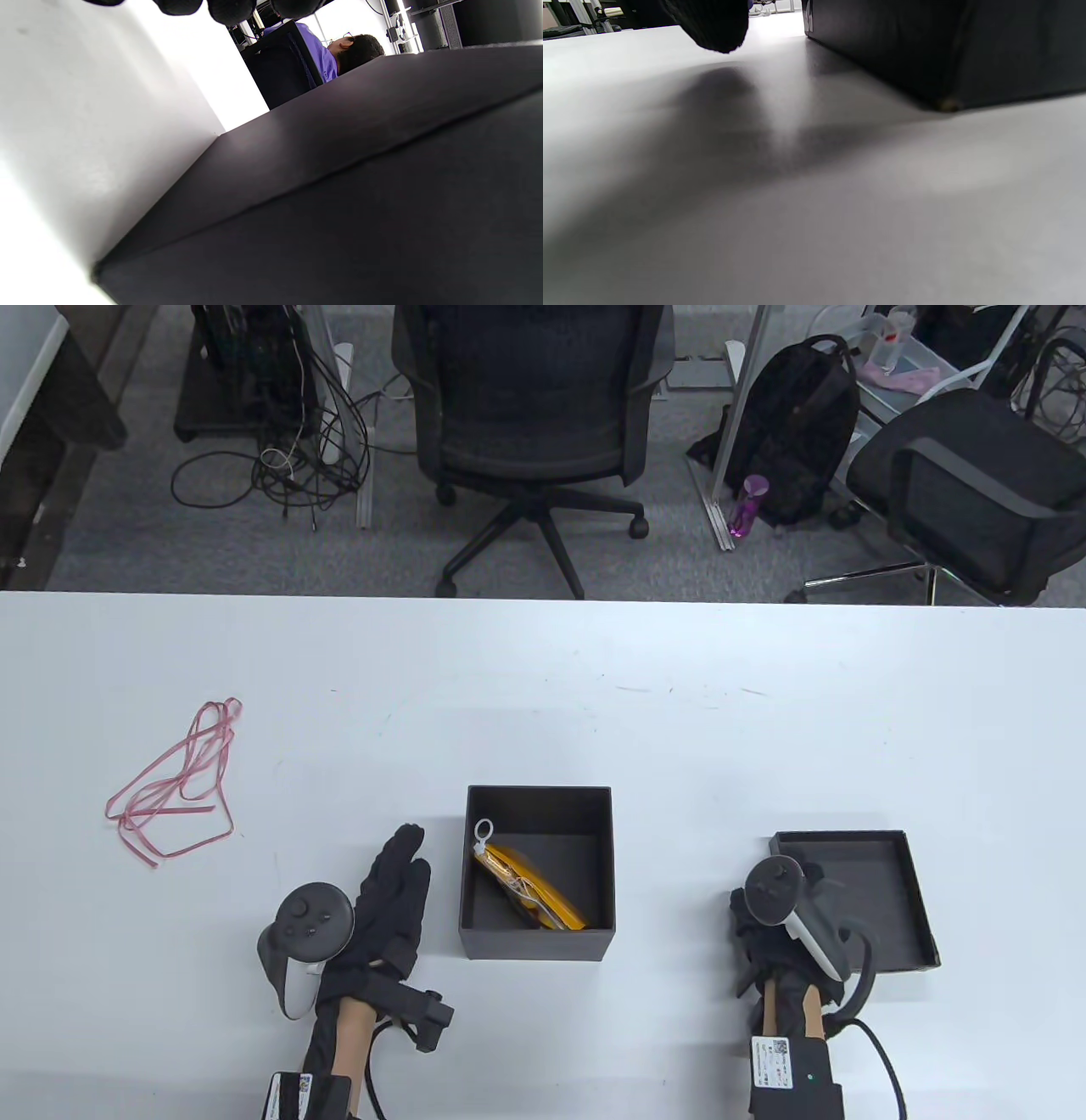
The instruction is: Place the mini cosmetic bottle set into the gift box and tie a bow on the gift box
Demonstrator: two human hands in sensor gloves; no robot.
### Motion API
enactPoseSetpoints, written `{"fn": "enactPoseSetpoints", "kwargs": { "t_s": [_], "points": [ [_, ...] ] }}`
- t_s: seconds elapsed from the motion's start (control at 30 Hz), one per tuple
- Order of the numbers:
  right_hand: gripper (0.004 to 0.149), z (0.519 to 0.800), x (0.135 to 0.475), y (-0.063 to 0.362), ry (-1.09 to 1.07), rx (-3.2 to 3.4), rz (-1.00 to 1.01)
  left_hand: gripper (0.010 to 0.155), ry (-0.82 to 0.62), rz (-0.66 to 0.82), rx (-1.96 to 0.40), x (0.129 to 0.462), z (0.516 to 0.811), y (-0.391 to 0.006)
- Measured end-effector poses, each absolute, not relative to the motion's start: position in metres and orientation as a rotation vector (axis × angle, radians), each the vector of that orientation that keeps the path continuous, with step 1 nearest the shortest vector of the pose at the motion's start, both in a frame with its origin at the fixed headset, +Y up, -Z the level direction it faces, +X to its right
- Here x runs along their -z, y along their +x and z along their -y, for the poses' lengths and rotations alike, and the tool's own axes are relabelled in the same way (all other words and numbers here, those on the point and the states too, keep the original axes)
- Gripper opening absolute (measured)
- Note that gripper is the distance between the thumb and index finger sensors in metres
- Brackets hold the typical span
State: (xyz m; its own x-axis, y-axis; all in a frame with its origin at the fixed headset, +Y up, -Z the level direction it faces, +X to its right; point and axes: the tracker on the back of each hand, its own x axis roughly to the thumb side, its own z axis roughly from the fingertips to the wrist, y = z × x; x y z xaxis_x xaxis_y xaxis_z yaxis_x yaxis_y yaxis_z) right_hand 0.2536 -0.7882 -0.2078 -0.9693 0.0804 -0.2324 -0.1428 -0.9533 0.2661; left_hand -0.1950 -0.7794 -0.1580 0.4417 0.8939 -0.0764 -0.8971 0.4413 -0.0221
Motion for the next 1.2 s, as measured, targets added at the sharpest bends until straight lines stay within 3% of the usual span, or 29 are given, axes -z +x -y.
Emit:
{"fn": "enactPoseSetpoints", "kwargs": {
  "t_s": [0.1,0.3,0.67,0.97,1.1,1.2],
  "points": [
    [0.085,0.794,0.208,0.251,-0.341,-2.997,-0.423,0.066,-0.069,-0.057,-1.11,0.158,0.78,-0.194],
    [0.069,0.795,0.215,0.246,-0.398,-3.098,-0.451,0.066,-0.084,-0.059,-1.099,0.16,0.782,-0.193],
    [0.067,0.793,0.219,0.236,-0.453,-3.289,-0.435,0.066,-0.144,-0.066,-1.051,0.164,0.788,-0.19],
    [0.062,0.785,0.215,0.235,-0.48,-3.259,-0.276,0.066,-0.15,-0.059,-1.052,0.167,0.788,-0.19],
    [0.062,0.762,0.211,0.228,-0.438,-3.178,-0.083,0.067,-0.125,-0.032,-1.076,0.17,0.781,-0.19],
    [0.062,0.734,0.204,0.218,-0.314,-3.014,0.111,0.067,-0.015,0.054,-1.121,0.169,0.764,-0.188]
  ]
}}
